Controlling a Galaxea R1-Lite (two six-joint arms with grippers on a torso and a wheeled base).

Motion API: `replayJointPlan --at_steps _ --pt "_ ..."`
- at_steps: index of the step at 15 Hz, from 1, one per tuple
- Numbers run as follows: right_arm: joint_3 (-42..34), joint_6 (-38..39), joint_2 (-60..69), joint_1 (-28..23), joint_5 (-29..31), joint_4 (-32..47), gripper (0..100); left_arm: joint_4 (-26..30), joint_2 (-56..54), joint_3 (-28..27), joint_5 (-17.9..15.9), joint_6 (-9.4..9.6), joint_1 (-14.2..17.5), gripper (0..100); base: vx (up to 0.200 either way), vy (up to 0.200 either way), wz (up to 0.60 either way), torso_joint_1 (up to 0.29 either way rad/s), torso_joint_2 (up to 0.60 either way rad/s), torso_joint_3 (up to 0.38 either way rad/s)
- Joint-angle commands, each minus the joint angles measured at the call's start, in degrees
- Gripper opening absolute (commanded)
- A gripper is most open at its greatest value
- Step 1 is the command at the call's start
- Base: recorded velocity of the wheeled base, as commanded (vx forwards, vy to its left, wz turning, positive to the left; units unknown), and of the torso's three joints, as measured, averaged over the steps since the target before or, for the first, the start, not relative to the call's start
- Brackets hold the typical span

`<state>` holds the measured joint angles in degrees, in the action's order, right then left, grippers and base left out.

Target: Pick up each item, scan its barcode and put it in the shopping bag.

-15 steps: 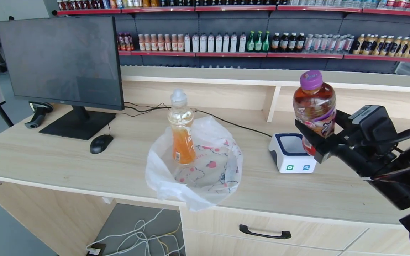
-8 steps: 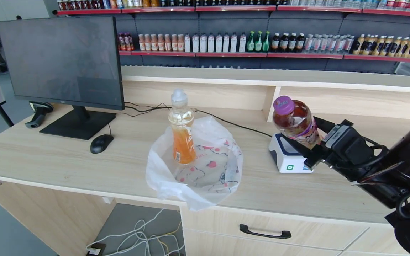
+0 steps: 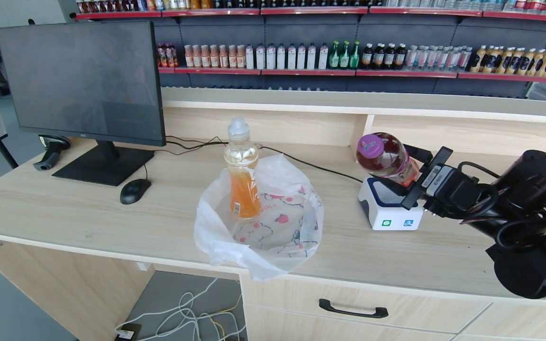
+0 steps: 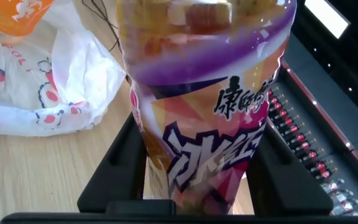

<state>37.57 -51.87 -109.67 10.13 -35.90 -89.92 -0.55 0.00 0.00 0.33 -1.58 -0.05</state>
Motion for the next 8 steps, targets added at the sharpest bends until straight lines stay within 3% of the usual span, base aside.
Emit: replayJointPlan --at_steps 1,8 --pt "0.31 -0.34 -1.34 -1.43 -1.28 -0.08 0 -0.07 0.0 0.0 0.02 0.0 -0.04 100 0.0 0.0 0.0 0.0 0.0 0.0" --pt "1.45 -1.04 -3.1 -1.6 -4.79 -0.08 0 -0.07 0.0 0.0 0.02 0.0 -0.04 100 0.0 0.0 0.0 0.0 0.0 0.0"
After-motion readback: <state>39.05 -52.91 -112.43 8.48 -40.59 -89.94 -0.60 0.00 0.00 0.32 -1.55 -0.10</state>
